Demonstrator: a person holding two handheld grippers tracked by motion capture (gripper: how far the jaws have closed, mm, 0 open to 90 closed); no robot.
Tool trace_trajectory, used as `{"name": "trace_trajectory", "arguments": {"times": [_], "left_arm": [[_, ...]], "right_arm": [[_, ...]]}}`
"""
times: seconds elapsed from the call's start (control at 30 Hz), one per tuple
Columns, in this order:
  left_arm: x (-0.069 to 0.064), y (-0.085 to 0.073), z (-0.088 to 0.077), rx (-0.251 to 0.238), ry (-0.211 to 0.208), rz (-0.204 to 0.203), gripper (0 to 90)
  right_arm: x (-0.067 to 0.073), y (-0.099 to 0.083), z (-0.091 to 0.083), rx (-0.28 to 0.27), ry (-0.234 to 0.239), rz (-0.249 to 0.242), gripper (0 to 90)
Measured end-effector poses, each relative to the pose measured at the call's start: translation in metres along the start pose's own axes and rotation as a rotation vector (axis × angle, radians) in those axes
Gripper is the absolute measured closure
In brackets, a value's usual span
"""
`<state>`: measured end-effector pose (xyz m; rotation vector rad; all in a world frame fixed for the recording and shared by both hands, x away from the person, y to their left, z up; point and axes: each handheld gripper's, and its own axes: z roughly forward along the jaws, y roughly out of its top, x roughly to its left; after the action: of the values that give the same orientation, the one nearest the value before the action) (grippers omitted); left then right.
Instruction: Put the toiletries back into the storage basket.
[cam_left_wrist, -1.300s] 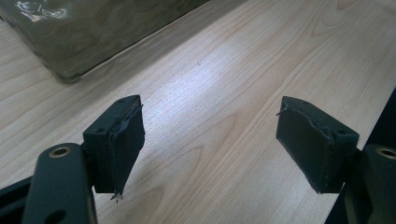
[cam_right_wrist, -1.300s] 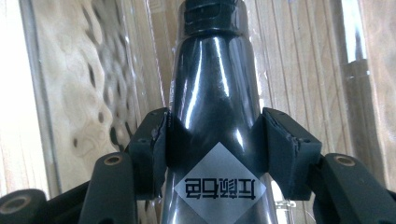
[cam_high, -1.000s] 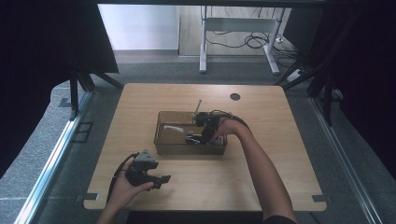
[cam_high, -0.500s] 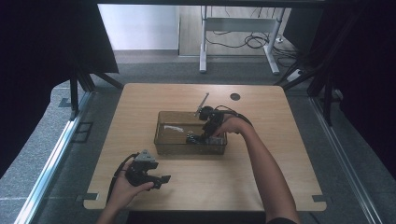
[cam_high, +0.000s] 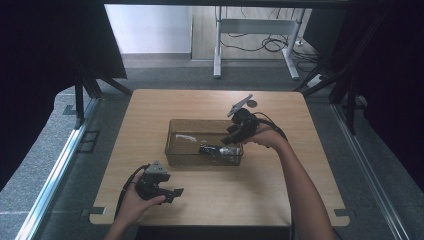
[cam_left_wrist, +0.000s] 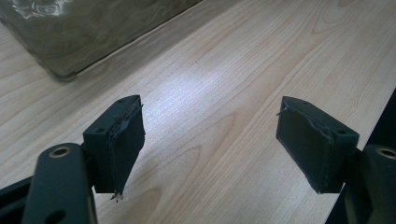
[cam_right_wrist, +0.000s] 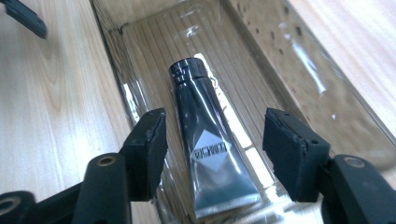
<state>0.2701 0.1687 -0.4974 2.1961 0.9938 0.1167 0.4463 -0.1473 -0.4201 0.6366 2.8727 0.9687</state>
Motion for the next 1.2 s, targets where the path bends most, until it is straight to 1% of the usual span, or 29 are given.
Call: {"name": "trace_trajectory", "arguments": {"times": [0.03,0.13,0.23,0.3,0.37,0.4,0.47,0.57,0.67,0.8,0.87,0.9,0.93,0.97,1.0,1.07,1.13,1.17,1.2], "left_arm": [[0.000,0.000,0.001,-0.002,0.002,-0.008,23.9],[0.001,-0.001,0.002,0.005,0.003,-0.008,23.9],[0.000,-0.001,0.003,0.003,0.003,-0.008,23.9],[-0.001,-0.001,0.003,0.003,0.003,-0.009,23.9],[-0.001,-0.001,0.004,0.010,0.005,-0.005,23.9],[-0.001,-0.001,0.005,0.014,0.006,-0.003,23.9],[-0.001,-0.001,0.006,0.017,0.004,-0.002,23.9],[-0.002,-0.001,0.007,0.020,0.005,-0.007,23.9],[-0.002,-0.001,0.007,0.020,0.005,-0.007,23.9],[-0.002,-0.001,0.006,0.018,0.007,-0.011,23.9],[-0.002,-0.001,0.006,0.019,0.008,-0.011,23.9],[-0.002,-0.001,0.006,0.019,0.008,-0.011,23.9],[-0.002,-0.002,0.007,0.021,0.008,-0.011,23.9],[-0.001,-0.002,0.007,0.022,0.009,-0.011,23.9],[-0.001,-0.001,0.007,0.022,0.007,-0.011,23.9],[-0.001,-0.001,0.008,0.024,0.008,-0.010,23.9],[-0.002,-0.001,0.008,0.020,0.007,-0.009,23.9],[-0.002,-0.001,0.008,0.020,0.007,-0.009,23.9],[-0.002,-0.001,0.007,0.016,0.006,-0.009,23.9]], "right_arm": [[0.001,-0.005,-0.004,-0.015,-0.011,0.005,41.1],[0.006,-0.022,-0.016,-0.059,-0.036,0.018,41.2],[0.010,-0.042,-0.028,-0.108,-0.056,0.049,41.5],[0.011,-0.057,-0.034,-0.140,-0.067,0.061,41.9],[0.012,-0.070,-0.039,-0.153,-0.081,0.082,41.9],[0.012,-0.077,-0.041,-0.163,-0.091,0.085,41.9],[0.013,-0.090,-0.046,-0.184,-0.094,0.101,41.9],[0.016,-0.111,-0.052,-0.220,-0.119,0.133,42.0],[0.022,-0.134,-0.053,-0.259,-0.129,0.168,42.3],[0.031,-0.160,-0.049,-0.317,-0.150,0.206,42.9],[0.035,-0.170,-0.047,-0.329,-0.159,0.225,42.9],[0.035,-0.170,-0.047,-0.329,-0.159,0.225,42.9],[0.039,-0.180,-0.044,-0.332,-0.178,0.237,42.9],[0.041,-0.184,-0.042,-0.335,-0.184,0.237,42.9],[0.042,-0.187,-0.040,-0.323,-0.183,0.237,42.5],[0.043,-0.190,-0.038,-0.287,-0.207,0.237,41.6],[0.043,-0.193,-0.038,-0.305,-0.212,0.242,41.6],[0.043,-0.193,-0.038,-0.305,-0.212,0.242,41.6],[0.044,-0.193,-0.039,-0.317,-0.226,0.245,41.7]]}}
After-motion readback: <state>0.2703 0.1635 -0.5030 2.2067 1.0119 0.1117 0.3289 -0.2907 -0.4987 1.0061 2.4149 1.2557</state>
